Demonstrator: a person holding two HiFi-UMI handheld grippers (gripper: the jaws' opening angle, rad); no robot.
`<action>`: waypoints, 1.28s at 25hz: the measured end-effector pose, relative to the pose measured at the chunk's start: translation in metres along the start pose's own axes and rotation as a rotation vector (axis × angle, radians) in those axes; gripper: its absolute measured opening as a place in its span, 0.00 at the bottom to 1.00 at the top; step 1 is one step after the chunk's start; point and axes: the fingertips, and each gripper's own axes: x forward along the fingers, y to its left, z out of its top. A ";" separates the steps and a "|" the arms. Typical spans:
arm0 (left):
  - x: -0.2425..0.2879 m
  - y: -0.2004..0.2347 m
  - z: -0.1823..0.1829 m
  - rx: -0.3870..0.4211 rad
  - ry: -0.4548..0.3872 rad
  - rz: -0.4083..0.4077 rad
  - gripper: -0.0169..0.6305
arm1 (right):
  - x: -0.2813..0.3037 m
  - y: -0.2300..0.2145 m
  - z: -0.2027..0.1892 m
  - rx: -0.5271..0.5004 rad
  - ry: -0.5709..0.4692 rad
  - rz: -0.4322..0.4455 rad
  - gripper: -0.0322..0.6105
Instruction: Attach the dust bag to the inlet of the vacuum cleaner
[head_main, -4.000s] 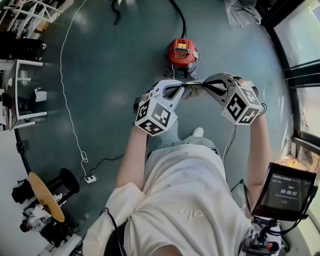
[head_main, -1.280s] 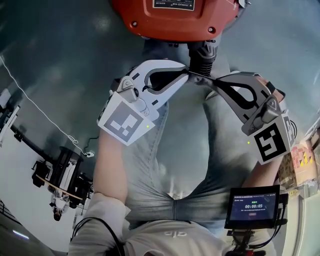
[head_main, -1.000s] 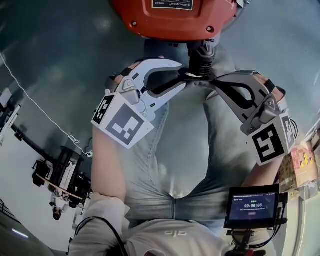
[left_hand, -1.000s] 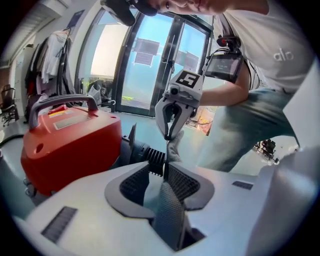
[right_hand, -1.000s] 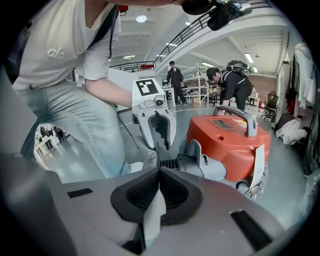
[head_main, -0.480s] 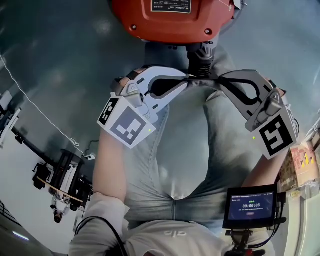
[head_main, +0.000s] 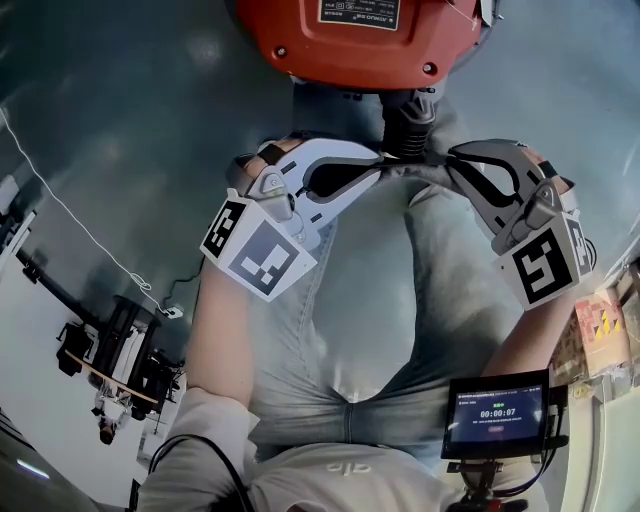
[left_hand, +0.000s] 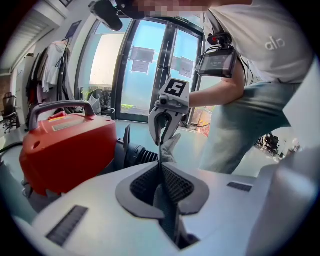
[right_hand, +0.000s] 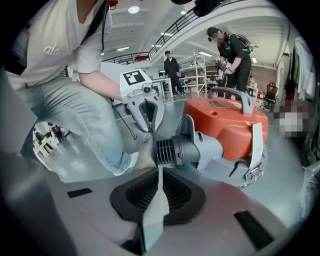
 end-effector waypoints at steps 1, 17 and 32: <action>0.000 -0.001 0.001 0.007 0.001 0.000 0.06 | 0.001 0.002 0.000 -0.001 0.009 0.011 0.08; -0.002 -0.013 0.013 0.220 0.069 0.109 0.06 | 0.004 0.013 0.003 -0.252 0.221 -0.024 0.08; 0.000 0.023 0.008 0.100 -0.030 0.183 0.06 | 0.015 -0.005 -0.001 -0.113 0.186 -0.103 0.07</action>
